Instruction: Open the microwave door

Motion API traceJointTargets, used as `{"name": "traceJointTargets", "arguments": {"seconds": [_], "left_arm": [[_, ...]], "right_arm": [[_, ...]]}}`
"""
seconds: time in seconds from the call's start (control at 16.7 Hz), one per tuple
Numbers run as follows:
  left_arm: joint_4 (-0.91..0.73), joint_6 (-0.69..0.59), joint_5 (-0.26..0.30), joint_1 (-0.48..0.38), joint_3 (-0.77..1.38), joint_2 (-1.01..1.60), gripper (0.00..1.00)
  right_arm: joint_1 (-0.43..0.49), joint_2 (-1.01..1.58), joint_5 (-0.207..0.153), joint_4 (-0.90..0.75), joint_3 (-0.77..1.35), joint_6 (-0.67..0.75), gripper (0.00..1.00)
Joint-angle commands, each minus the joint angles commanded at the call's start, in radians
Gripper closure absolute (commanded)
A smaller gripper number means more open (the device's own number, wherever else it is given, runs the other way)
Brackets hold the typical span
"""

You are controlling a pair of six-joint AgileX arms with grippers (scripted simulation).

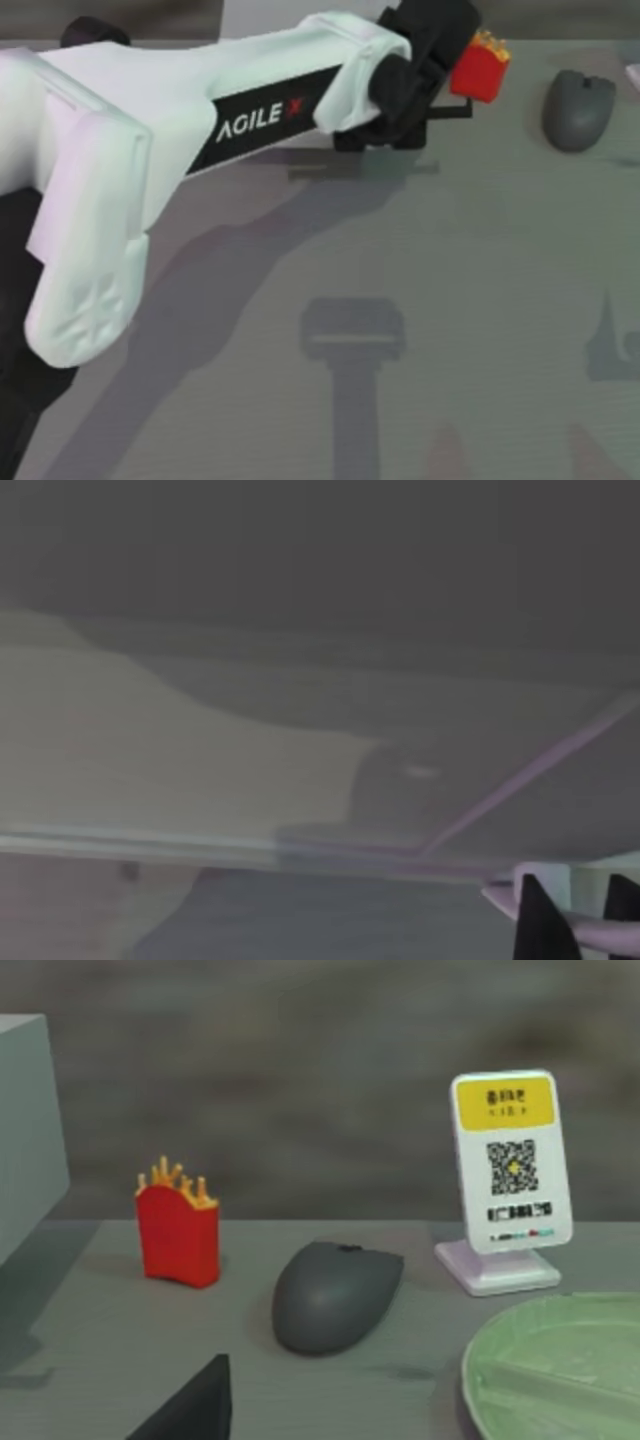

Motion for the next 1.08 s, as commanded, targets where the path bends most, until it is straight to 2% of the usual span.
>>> {"name": "traceJointTargets", "arguments": {"seconds": [1.08], "left_arm": [[0.014,-0.008,-0.004,0.001,-0.020,-0.015,1.00]], "right_arm": [[0.000,0.000,0.000,0.000,0.000,0.000,0.00]]}}
